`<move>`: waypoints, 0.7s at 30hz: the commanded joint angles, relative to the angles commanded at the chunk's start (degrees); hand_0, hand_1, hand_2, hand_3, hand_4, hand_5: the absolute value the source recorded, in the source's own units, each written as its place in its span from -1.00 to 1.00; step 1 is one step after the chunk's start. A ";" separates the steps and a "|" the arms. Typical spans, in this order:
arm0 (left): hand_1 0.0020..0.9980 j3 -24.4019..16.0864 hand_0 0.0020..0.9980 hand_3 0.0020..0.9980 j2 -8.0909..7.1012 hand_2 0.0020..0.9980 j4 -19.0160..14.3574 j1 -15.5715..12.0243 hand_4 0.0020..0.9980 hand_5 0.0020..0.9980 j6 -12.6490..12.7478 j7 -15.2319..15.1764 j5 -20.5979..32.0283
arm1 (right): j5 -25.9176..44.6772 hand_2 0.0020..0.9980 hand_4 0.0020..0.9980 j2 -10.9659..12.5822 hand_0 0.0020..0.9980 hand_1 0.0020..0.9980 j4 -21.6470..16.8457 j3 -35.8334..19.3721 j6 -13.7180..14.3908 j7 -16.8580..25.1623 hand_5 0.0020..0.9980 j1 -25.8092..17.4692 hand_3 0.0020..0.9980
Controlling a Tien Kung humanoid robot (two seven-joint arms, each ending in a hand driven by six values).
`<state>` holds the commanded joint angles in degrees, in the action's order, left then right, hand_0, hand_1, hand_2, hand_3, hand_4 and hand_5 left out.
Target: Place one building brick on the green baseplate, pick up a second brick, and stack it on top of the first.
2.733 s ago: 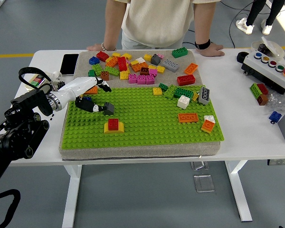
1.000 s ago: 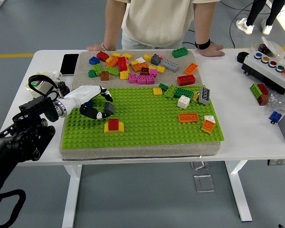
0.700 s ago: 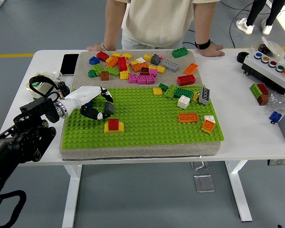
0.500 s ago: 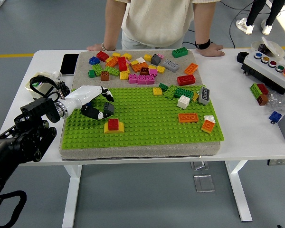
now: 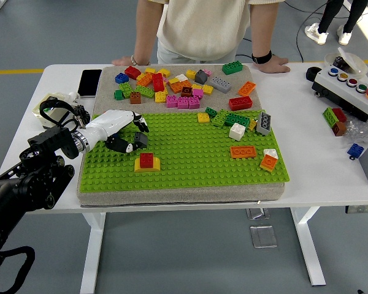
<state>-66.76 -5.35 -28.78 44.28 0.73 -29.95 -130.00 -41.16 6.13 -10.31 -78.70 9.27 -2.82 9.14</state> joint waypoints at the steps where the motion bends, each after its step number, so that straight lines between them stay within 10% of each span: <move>1: 0.34 0.03 0.50 0.15 -0.01 0.20 0.02 0.01 0.27 -1.00 0.03 -0.06 0.00 | 0.01 0.38 0.85 0.00 0.46 0.28 0.00 -0.01 0.00 0.00 -0.05 0.01 0.25; 21: 0.43 -0.77 0.52 0.19 -0.03 0.24 0.52 -0.04 0.39 -0.93 -2.86 -1.05 0.00 | 0.08 0.38 0.85 -0.06 0.46 0.28 0.00 -0.25 -0.06 0.04 -0.05 -0.01 0.25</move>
<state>-67.53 -5.38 -28.26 44.24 -2.13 -31.00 -130.00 -41.08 6.07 -10.31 -78.95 9.21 -2.78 9.13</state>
